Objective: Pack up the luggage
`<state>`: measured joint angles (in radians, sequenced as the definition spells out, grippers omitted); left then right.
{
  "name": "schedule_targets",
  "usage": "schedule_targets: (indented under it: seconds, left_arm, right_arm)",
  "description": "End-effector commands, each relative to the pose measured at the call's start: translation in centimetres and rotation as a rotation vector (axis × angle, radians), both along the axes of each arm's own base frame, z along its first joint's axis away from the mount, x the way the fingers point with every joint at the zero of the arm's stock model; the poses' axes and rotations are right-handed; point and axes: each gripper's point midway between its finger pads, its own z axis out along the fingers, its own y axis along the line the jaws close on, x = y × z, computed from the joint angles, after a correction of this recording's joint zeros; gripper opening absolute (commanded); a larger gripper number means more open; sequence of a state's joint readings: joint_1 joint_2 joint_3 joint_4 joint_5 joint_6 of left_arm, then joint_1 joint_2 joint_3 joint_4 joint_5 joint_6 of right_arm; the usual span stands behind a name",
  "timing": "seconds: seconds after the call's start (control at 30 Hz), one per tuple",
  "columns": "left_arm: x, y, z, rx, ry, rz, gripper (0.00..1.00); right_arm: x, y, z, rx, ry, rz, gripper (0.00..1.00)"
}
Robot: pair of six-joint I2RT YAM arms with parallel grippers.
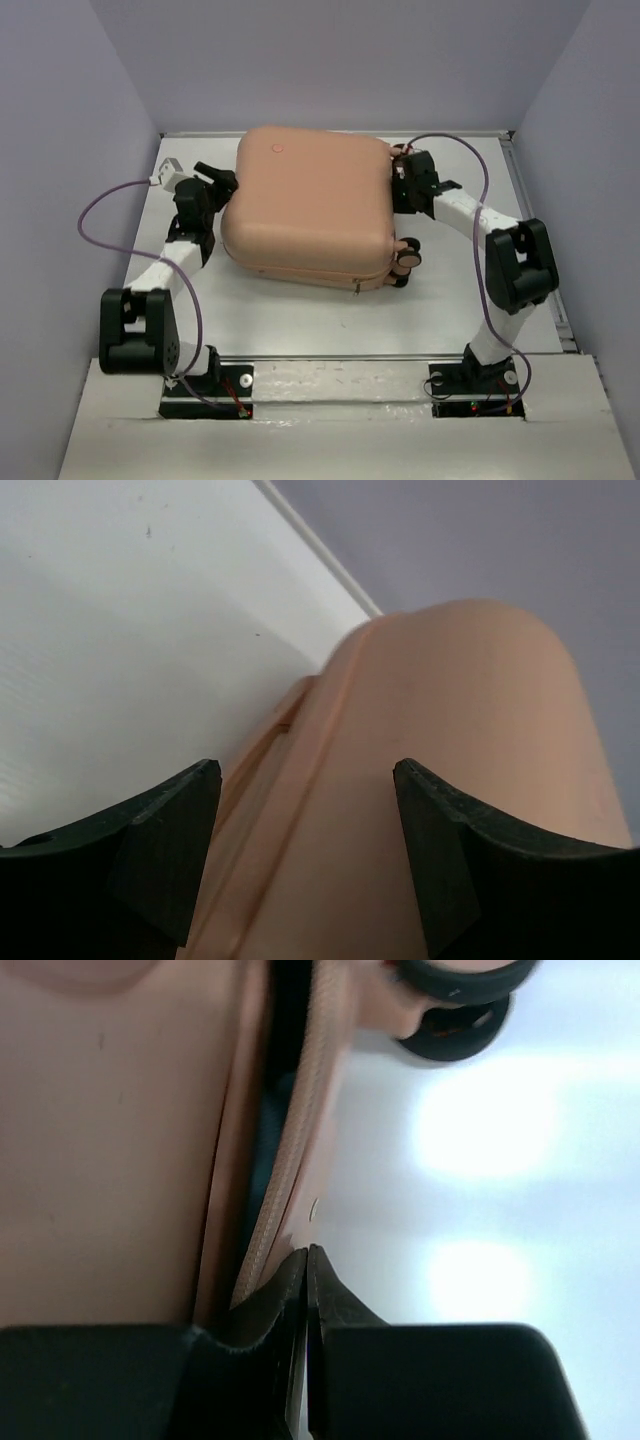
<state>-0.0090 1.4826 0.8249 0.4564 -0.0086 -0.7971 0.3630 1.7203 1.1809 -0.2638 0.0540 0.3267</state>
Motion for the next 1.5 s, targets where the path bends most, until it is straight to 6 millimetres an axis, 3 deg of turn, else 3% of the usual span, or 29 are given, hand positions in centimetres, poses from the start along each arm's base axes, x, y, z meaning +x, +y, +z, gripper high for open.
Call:
schedule_targets:
  seconds: [0.0, 0.03, 0.07, 0.13, 0.17, 0.2, 0.27, 0.37, 0.53, 0.57, 0.6, 0.63, 0.67, 0.7, 0.73, 0.77, 0.93, 0.97, 1.0, 1.07, 1.1, 1.13, 1.17, 1.2, 1.23, 1.27, 1.33, 1.4, 1.47]
  left_arm:
    - [-10.5, -10.1, -7.3, 0.058, 0.189, -0.329, 0.80]
    - [-11.6, -10.5, -7.3, 0.057, 0.181, -0.341, 0.81]
    - [-12.8, -11.6, -5.6, 0.037, 0.126, -0.358, 0.81]
    - [-15.7, -12.0, -7.1, 0.027, 0.147, -0.380, 0.81]
    - [-16.5, -12.1, -6.1, 0.024, 0.113, -0.365, 0.81]
    - [-17.2, -11.8, -6.7, 0.028, 0.121, -0.362, 0.81]
    - [-17.6, -11.5, -5.2, 0.021, 0.078, -0.345, 0.81]
    - [-17.9, -11.6, -3.3, 0.002, 0.020, -0.351, 0.81]
    - [-18.3, -12.9, -0.5, -0.016, -0.033, -0.410, 0.83]
    - [-18.1, -12.5, 0.3, 0.003, -0.051, -0.389, 0.83]
    - [-17.8, -12.1, 1.9, 0.024, -0.072, -0.371, 0.84]
    - [-17.2, -10.8, 2.9, 0.074, -0.098, -0.310, 0.85]
    - [-16.8, -10.3, 3.8, 0.087, -0.115, -0.282, 0.86]
    - [-16.4, -10.1, 5.0, 0.096, -0.137, -0.270, 0.87]
    - [-15.9, -10.2, 7.7, 0.092, -0.187, -0.267, 0.88]
    - [-15.4, -10.4, 8.5, 0.111, -0.194, -0.274, 0.88]
    - [-13.6, -10.7, 17.7, 0.148, -0.345, -0.261, 0.93]
    - [-13.1, -10.9, 18.3, 0.159, -0.344, -0.265, 0.93]
    - [-12.1, -11.6, 17.6, 0.174, -0.310, -0.292, 0.93]
    - [-12.0, -13.8, 18.1, 0.150, -0.318, -0.396, 0.92]
    - [-12.4, -14.4, 17.8, 0.138, -0.322, -0.425, 0.92]
    - [-12.8, -14.7, 16.5, 0.134, -0.307, -0.446, 0.91]
    - [-13.6, -14.4, 16.3, 0.136, -0.315, -0.448, 0.89]
    - [-14.1, -13.8, 13.4, 0.168, -0.252, -0.447, 0.88]
    - [-14.6, -13.1, 13.7, 0.174, -0.253, -0.423, 0.84]
    - [-15.4, -11.4, 12.0, 0.204, -0.228, -0.367, 0.82]
    - [-17.2, -8.9, 8.7, 0.241, -0.149, -0.304, 0.81]
    - [-18.7, -7.9, 7.0, 0.241, -0.110, -0.291, 0.77]
    - [-19.9, -7.8, 5.4, 0.214, -0.093, -0.304, 0.71]
  right_arm:
    - [6.0, 14.2, 13.6, 0.401, -0.312, 0.444, 0.10]
    - [5.7, 14.5, 11.7, 0.404, -0.256, 0.455, 0.13]
    - [6.6, 15.2, 13.9, 0.420, -0.277, 0.473, 0.24]
    - [7.6, 15.5, 12.9, 0.407, -0.223, 0.451, 0.44]
    - [8.9, 15.2, 15.1, 0.406, -0.269, 0.432, 0.63]
    - [9.6, 14.7, 15.7, 0.405, -0.271, 0.416, 0.69]
    - [10.6, 13.6, 17.1, 0.409, -0.275, 0.400, 0.80]
    - [10.9, 12.7, 19.9, 0.439, -0.317, 0.438, 0.86]
    - [9.2, 10.6, 24.0, 0.413, -0.389, 0.497, 0.99]
    - [7.9, 9.7, 26.0, 0.391, -0.421, 0.484, 0.95]
    - [6.9, 9.2, 24.1, 0.384, -0.372, 0.464, 0.87]
    - [6.1, 8.7, 24.3, 0.381, -0.381, 0.446, 0.61]
    - [5.0, 8.2, 24.2, 0.385, -0.388, 0.430, 0.45]
    - [2.6, 7.0, 27.6, 0.408, -0.472, 0.388, 0.31]
    - [1.6, 6.4, 23.8, 0.414, -0.446, 0.354, 0.20]
    - [0.1, 6.2, 23.4, 0.429, -0.458, 0.347, 0.09]
    - [-7.0, 3.2, 19.3, 0.441, -0.452, 0.259, 0.07]
    - [-8.8, 2.9, 20.0, 0.465, -0.485, 0.277, 0.07]
    - [-11.2, 4.3, 16.9, 0.499, -0.421, 0.358, 0.07]
    - [-14.3, 5.8, 16.3, 0.535, -0.430, 0.453, 0.07]
    - [-15.7, 6.6, 13.9, 0.522, -0.394, 0.487, 0.07]
    - [-18.1, 9.0, 13.4, 0.535, -0.390, 0.575, 0.07]
    - [-18.8, 9.6, 11.8, 0.502, -0.381, 0.580, 0.08]
    - [-20.6, 11.3, 11.0, 0.503, -0.363, 0.637, 0.11]
    - [-20.8, 11.8, 10.2, 0.494, -0.362, 0.630, 0.17]
    - [-20.4, 12.5, 9.9, 0.501, -0.379, 0.619, 0.32]
    - [-20.9, 13.9, 9.3, 0.525, -0.412, 0.644, 0.48]
    - [-20.4, 14.7, 7.7, 0.508, -0.414, 0.638, 0.54]
    - [-19.7, 15.5, 7.9, 0.520, -0.473, 0.633, 0.57]
